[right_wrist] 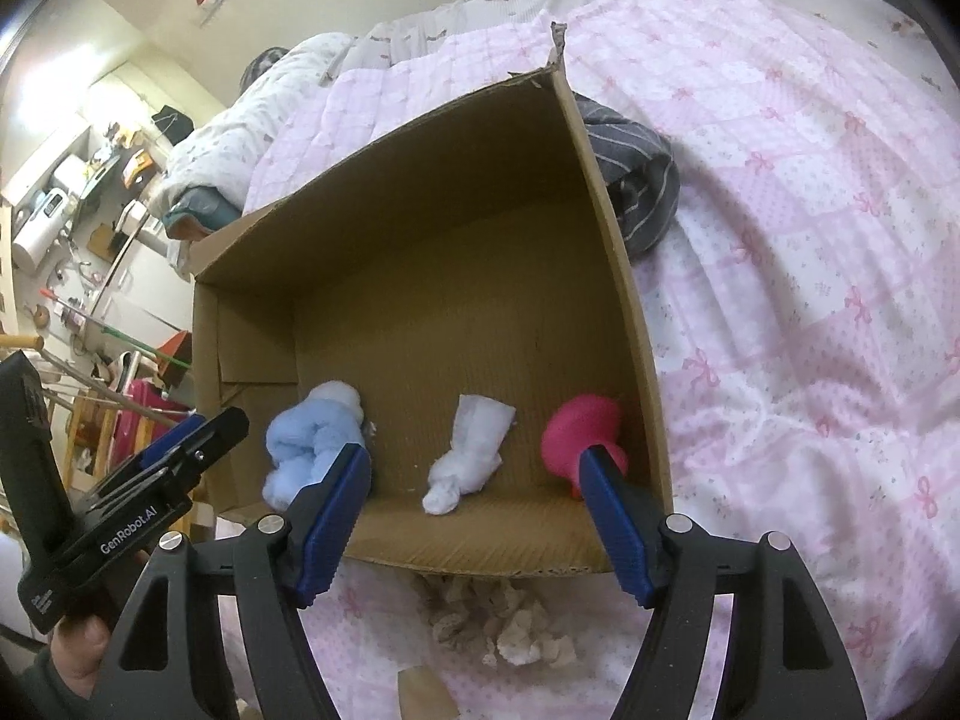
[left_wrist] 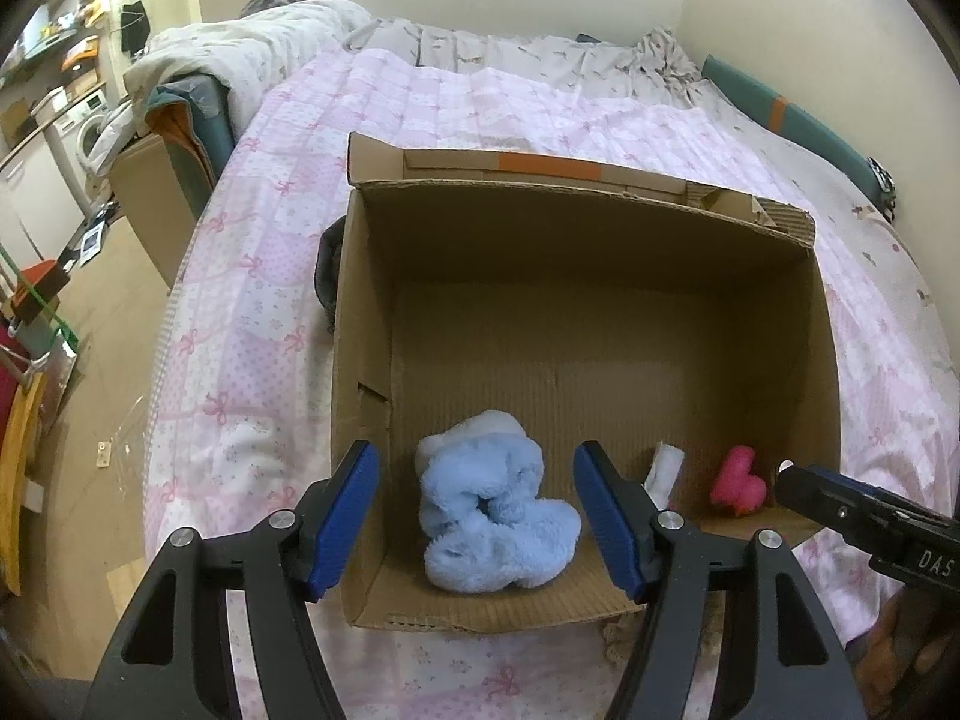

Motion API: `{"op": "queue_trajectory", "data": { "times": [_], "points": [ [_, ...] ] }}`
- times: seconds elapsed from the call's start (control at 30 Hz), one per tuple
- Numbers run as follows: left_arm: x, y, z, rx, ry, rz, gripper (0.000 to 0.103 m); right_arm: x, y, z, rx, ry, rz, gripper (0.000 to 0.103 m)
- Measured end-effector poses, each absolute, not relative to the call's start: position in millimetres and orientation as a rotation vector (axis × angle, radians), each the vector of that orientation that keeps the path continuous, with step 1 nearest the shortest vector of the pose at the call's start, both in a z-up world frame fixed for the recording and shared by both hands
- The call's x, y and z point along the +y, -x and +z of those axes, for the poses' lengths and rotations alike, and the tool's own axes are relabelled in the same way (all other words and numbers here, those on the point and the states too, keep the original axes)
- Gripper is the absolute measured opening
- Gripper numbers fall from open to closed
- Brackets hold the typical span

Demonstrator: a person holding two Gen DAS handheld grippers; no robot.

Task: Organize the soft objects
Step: 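Lower the scrunchie and pink toy into the box and open both tools, then withdraw both open tools from the box toward the items on the quilt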

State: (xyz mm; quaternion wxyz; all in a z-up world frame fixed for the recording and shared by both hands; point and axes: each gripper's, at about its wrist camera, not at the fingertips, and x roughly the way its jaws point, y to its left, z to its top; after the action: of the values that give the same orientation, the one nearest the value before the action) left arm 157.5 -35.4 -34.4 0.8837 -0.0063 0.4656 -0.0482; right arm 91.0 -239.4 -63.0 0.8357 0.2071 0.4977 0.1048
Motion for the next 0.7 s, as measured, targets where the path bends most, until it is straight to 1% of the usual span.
{"op": "queue_trajectory", "data": {
  "times": [0.7],
  "points": [
    [-16.0, -132.3, -22.2, 0.939, 0.036, -0.048, 0.065, -237.0, -79.9, -54.5, 1.039, -0.427, 0.219, 0.076]
  ]
}}
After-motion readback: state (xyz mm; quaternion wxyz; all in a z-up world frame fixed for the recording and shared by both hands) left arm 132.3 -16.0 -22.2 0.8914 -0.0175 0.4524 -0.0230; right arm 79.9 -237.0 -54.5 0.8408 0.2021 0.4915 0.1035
